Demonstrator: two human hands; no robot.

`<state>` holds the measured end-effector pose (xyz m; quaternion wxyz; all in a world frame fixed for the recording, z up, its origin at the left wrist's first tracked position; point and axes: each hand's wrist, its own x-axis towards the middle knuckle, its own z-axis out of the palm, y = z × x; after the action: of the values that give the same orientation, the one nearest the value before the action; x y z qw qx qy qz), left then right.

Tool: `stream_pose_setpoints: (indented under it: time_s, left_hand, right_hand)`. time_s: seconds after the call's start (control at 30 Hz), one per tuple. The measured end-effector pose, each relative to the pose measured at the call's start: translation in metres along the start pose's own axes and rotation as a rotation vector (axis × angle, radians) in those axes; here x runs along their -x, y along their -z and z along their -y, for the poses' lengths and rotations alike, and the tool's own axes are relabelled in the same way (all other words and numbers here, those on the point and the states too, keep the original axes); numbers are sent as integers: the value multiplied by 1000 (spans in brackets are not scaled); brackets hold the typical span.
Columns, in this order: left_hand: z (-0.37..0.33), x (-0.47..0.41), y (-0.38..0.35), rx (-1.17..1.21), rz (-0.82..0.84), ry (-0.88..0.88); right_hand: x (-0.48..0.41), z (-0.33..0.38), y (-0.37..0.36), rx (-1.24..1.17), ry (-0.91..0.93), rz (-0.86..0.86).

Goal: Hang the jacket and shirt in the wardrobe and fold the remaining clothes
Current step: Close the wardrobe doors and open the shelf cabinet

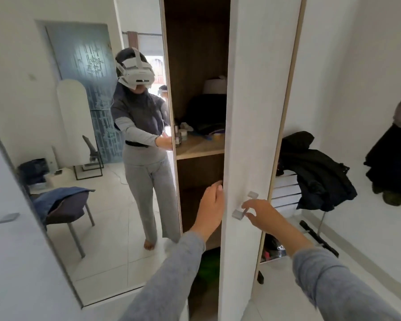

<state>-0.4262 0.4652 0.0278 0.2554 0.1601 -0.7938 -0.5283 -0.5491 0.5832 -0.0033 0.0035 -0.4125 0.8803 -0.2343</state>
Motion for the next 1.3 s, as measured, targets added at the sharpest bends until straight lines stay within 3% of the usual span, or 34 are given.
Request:
stream_pose_setpoints:
  time_s: [0.07,0.13,0.27,0.4,0.53,0.73,1.3]
  left_hand:
    - [-15,4,-19,281,152,78]
    - [-16,6,-36,415,173,125]
    - [-23,14,-66,448,238,145]
    - [-48,21,-85,467,284,146]
    - [-59,19,-114,517,336,119]
    - [-80,6,-158,360,357,0]
    - [-109,-55,-305,30,171,-373]
  right_hand:
    - [23,14,30,-68,34,-152]
    - [38,35,64,-88,117,-359]
    - [61,75,131,33,263,-617]
    - [64,89,164,294,215,-745]
    - [69,73,185,800,246,-693]
    - [75,29,204,1096,151,-619]
    - [74,-118,247,1081,-4,-653]
